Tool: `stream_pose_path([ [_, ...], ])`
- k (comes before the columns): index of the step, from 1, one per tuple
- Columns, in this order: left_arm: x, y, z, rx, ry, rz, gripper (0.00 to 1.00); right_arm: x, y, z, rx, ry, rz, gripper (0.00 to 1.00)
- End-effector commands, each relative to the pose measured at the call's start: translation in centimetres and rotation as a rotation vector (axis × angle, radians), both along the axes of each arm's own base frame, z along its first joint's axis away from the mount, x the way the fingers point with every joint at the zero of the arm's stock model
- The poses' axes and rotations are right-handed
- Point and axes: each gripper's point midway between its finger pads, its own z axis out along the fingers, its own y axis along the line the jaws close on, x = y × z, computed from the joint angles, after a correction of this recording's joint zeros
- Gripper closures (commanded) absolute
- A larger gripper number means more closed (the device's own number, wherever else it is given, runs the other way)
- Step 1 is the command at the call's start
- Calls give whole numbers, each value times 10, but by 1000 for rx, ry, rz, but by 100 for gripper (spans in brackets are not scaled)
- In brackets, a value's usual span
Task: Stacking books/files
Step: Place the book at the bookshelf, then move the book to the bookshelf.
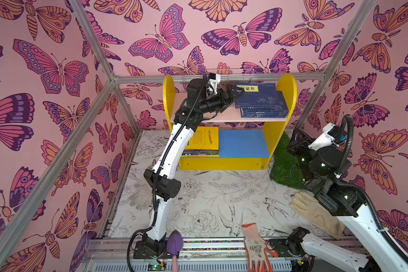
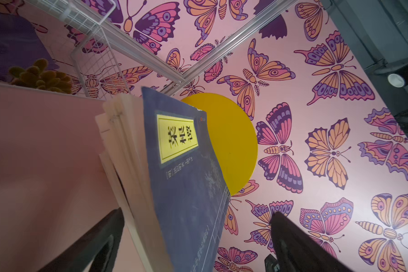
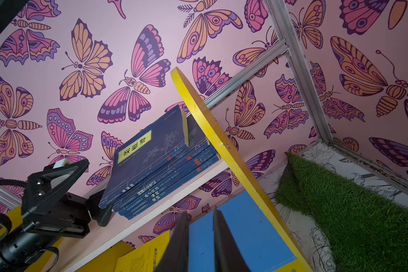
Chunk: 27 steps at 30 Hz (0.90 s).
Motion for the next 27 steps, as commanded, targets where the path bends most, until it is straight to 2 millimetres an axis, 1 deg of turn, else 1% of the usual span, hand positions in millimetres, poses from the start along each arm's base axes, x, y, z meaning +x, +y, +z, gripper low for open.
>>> stream_pose_path([
  [1, 11, 31, -24, 155, 10, 182, 1, -3, -2, 7, 4, -24, -2, 81],
  [2, 11, 40, -23, 182, -11, 232, 2, -3, -3, 9, -2, -26, -2, 82],
  [5, 14, 64, -20, 218, -48, 363, 24, -3, -3, 8, -10, -25, -2, 83],
  [6, 15, 68, -19, 205, -62, 387, 29, -4, -3, 8, -8, -26, -1, 84],
  [7, 18, 69, -19, 184, -69, 395, 34, -4, -3, 6, -8, -25, 0, 84],
  [8, 24, 67, -23, 167, -62, 395, 44, -3, -2, 5, -11, -23, 1, 84],
  [9, 30, 63, -29, 162, -46, 389, 51, -3, -1, 4, -10, -21, 5, 84],
  [11, 39, 50, -34, 146, -28, 353, 57, -3, -1, 2, -8, -15, 7, 84],
  [14, 53, 33, -43, 111, 5, 312, 61, -5, -1, 0, -9, -9, 11, 84],
  [17, 62, 24, -48, 111, 6, 324, 63, -9, -7, 1, -7, -15, -2, 84],
  [20, 65, 18, -49, 118, -12, 334, 67, -13, -13, 2, -16, -17, -19, 84],
  [22, 63, 10, -50, 119, -19, 313, 68, -16, -15, 2, -23, -18, -26, 84],
  [27, 59, -11, -63, 122, 5, 261, 69, -18, -19, 4, -28, -24, -34, 84],
])
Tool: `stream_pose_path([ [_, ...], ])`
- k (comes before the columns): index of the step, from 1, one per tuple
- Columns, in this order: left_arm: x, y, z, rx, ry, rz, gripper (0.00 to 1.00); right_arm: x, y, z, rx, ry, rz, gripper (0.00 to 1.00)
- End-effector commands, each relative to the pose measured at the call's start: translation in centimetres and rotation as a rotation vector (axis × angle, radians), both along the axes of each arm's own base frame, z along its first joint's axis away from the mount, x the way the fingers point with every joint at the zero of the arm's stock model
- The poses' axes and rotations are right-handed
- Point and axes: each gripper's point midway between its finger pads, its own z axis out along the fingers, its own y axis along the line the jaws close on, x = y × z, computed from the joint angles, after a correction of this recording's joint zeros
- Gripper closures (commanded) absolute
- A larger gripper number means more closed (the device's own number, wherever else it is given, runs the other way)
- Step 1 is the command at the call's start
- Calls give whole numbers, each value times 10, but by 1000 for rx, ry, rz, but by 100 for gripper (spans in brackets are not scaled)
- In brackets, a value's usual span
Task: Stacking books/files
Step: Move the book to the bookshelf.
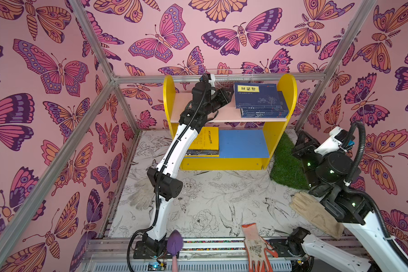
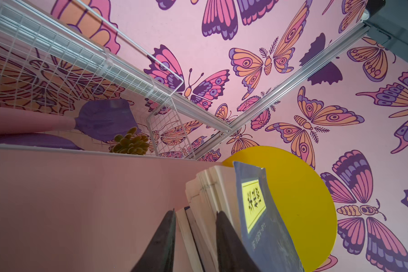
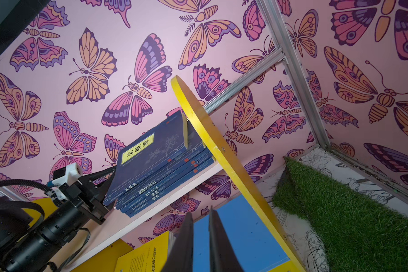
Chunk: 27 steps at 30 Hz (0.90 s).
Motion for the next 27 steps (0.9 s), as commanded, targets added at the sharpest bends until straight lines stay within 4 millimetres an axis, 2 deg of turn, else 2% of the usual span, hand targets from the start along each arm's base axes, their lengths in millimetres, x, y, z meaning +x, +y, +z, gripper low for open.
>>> stream_pose_path([
  [1, 2, -26, -46, 49, 104, -57, 70, -3, -7, 0, -20, 1, -32, 84],
  [6, -14, -50, -50, 49, 109, -134, 71, -4, -10, -4, -18, 6, -43, 84],
  [10, -23, -54, -55, 98, 109, -125, 71, -5, -7, -2, -16, -1, -24, 84],
  [13, -27, -55, -56, 129, 95, -113, 71, -1, 3, 2, -45, 1, 17, 84],
  [18, -21, -53, -67, 143, 125, -76, 70, 8, 24, 4, -102, 24, 104, 84],
  [21, -13, -43, -68, 157, 124, -5, 55, 15, 37, 5, -158, 52, 150, 85],
  [22, -10, -38, -68, 163, 125, 21, 46, 19, 41, 5, -173, 63, 157, 85],
  [26, -2, -3, -70, 237, 144, 194, 15, 27, 49, 9, -182, 60, 169, 86],
  [27, -2, 6, -70, 255, 151, 236, 11, 29, 49, 9, -179, 62, 164, 87],
])
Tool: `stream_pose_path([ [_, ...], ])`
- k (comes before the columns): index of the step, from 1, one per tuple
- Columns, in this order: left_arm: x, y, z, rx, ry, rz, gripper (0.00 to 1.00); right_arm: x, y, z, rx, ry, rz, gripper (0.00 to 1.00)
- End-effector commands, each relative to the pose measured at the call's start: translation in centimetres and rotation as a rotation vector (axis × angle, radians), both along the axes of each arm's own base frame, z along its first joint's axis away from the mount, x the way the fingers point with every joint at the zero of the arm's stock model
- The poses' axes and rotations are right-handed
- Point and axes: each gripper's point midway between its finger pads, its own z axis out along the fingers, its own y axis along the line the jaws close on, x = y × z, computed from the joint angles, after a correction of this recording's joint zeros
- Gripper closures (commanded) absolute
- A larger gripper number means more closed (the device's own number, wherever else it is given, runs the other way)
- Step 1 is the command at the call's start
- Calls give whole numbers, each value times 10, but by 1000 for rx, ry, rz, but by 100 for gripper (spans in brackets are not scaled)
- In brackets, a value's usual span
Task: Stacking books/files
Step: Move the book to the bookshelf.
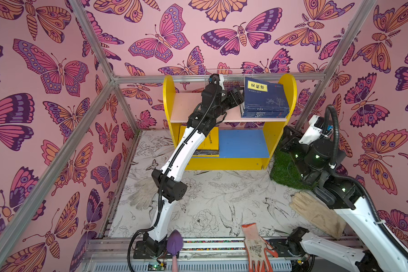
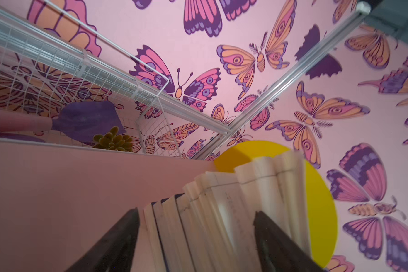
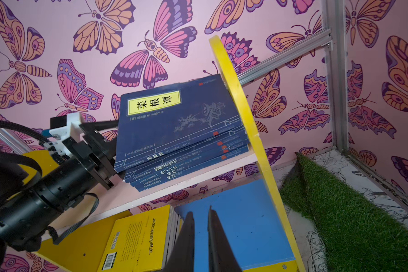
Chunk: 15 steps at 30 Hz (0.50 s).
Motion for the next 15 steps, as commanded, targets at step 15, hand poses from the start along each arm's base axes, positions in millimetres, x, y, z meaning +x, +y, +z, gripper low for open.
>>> stream_pose_path([
  [15, -57, 77, -96, 647, 71, 264, 0, 0, -64, -47, -32, 67, -224, 77],
])
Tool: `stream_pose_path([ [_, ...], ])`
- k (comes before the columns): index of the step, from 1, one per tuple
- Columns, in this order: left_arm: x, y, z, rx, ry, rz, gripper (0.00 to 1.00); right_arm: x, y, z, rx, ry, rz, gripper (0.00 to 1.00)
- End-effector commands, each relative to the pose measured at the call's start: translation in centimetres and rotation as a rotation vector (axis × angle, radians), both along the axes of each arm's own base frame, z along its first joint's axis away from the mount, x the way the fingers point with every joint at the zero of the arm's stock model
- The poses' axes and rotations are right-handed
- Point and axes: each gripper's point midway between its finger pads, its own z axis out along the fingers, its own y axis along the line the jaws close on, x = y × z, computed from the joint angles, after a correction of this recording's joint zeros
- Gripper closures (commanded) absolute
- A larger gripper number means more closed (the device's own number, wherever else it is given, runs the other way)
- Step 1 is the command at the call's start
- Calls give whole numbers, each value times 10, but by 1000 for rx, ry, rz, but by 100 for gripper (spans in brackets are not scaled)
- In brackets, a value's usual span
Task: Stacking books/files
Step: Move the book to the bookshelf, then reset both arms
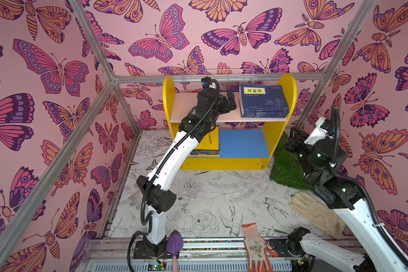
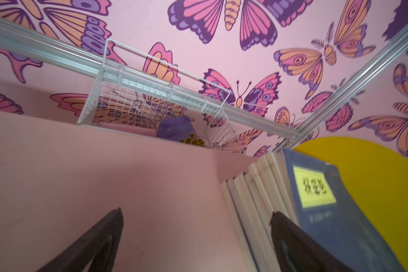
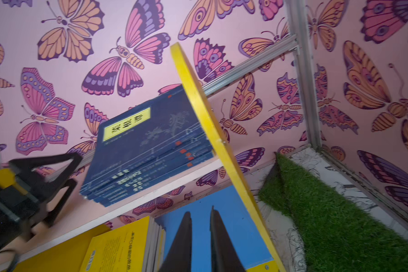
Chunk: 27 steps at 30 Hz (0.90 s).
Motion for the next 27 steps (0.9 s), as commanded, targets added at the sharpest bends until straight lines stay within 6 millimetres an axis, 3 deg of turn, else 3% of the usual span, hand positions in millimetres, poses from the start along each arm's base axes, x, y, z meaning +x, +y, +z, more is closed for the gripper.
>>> stream_pose_path([
  [1, -42, 26, -80, 336, 78, 61, 0, -3, -25, -40, -95, 66, -123, 74],
  [2, -57, 37, -86, 355, 18, 87, 0, -2, -30, -52, -145, 76, -151, 72],
  [4, -96, 76, -100, 308, -91, 173, 0, 0, -37, -82, -259, 89, -202, 62],
  [6, -128, 135, -135, 285, -56, 322, 0, 5, -36, -104, -372, 49, -212, 30],
  [8, -151, 195, -176, 375, 73, 469, 0, 12, -39, -138, -460, 60, -248, 16],
  [9, -161, 225, -192, 433, 133, 542, 0, 15, -43, -158, -468, 92, -272, 3],
  [12, -173, 288, -215, 580, 199, 704, 0, 35, -39, -217, -526, 231, -236, 1],
  [14, -171, 325, -227, 638, 228, 842, 1, 46, -44, -243, -554, 277, -285, 1],
  [16, -164, 352, -252, 654, 294, 921, 0, 60, -47, -267, -614, 317, -321, 1],
  [19, -141, 365, -300, 664, 407, 866, 0, 79, -47, -293, -748, 416, -291, 1],
  [21, -131, 369, -331, 684, 499, 858, 0, 84, -61, -316, -679, 445, -260, 1],
  [22, -126, 370, -343, 691, 522, 851, 0, 84, -70, -314, -652, 420, -286, 0],
  [23, -122, 370, -350, 695, 522, 855, 0, 84, -71, -309, -645, 377, -277, 1],
  [25, -108, 364, -358, 686, 436, 827, 0, 83, -62, -324, -599, 330, -133, 3],
  [27, -95, 356, -351, 669, 312, 781, 1, 77, -64, -328, -565, 260, -113, 4],
])
